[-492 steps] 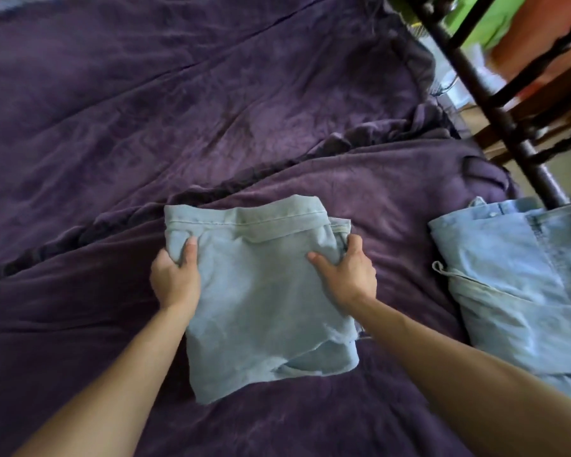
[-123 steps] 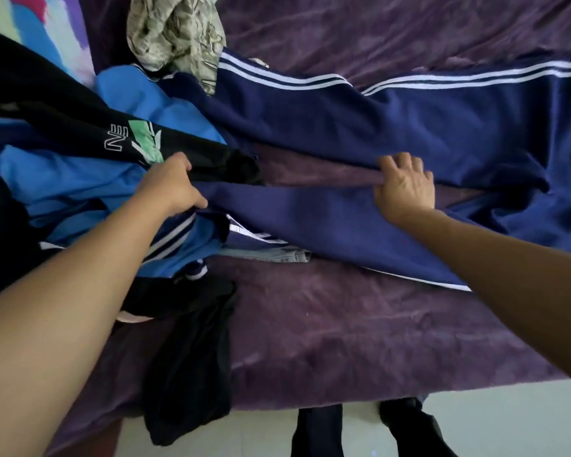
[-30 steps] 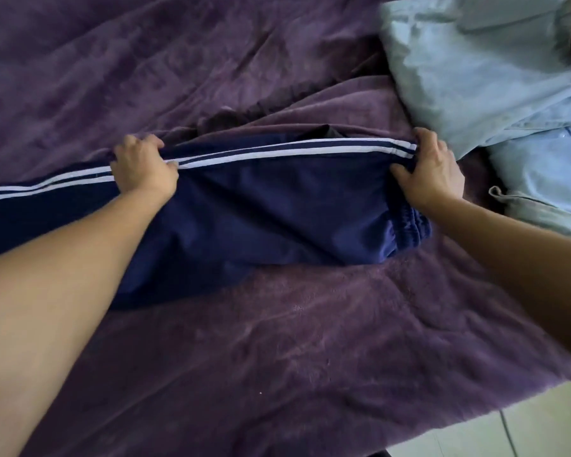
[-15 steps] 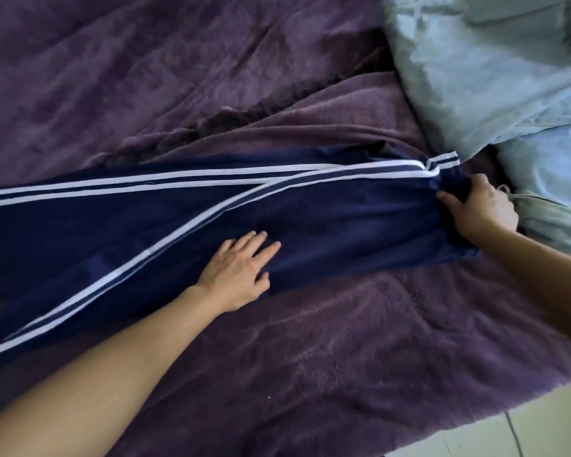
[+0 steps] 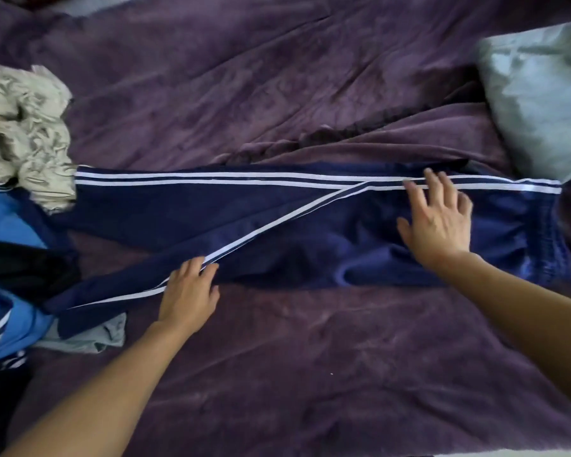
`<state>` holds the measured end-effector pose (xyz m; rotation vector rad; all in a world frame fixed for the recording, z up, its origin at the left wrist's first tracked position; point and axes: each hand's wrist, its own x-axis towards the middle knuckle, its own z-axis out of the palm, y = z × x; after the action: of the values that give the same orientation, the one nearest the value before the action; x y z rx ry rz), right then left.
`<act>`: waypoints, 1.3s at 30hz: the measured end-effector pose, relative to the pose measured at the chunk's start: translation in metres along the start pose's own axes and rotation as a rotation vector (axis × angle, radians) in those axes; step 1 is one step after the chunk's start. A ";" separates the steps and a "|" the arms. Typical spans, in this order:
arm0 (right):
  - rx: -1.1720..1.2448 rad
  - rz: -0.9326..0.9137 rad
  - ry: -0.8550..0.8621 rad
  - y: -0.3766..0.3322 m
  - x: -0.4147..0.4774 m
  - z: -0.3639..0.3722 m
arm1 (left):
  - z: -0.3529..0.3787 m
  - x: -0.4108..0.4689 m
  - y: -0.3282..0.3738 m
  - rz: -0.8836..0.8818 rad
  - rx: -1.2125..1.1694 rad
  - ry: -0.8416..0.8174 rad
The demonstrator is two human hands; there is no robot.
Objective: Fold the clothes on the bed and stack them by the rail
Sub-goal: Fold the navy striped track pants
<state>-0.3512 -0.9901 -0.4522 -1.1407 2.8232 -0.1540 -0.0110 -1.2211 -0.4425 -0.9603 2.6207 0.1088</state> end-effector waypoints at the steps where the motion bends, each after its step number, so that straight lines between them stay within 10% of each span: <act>1: 0.008 -0.058 -0.037 -0.027 0.002 0.003 | 0.004 -0.006 -0.023 -0.062 0.046 -0.035; 13: 0.102 -0.424 -0.364 -0.312 -0.007 0.094 | 0.064 -0.027 -0.248 -0.165 0.084 -0.070; 24: 0.116 -0.098 0.033 -0.352 0.058 0.064 | -0.034 0.081 -0.369 -0.113 -0.506 0.146; 30: 0.059 0.122 -0.073 -0.382 0.140 0.058 | -0.056 0.194 -0.385 -0.432 -0.501 0.029; 39: -0.045 -0.077 -0.316 -0.421 0.057 0.134 | 0.025 0.191 -0.355 -0.624 -0.558 -0.124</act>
<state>-0.0867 -1.3385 -0.5337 -1.1665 2.5194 0.0793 0.0875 -1.6057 -0.5151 -1.8358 2.0853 0.7338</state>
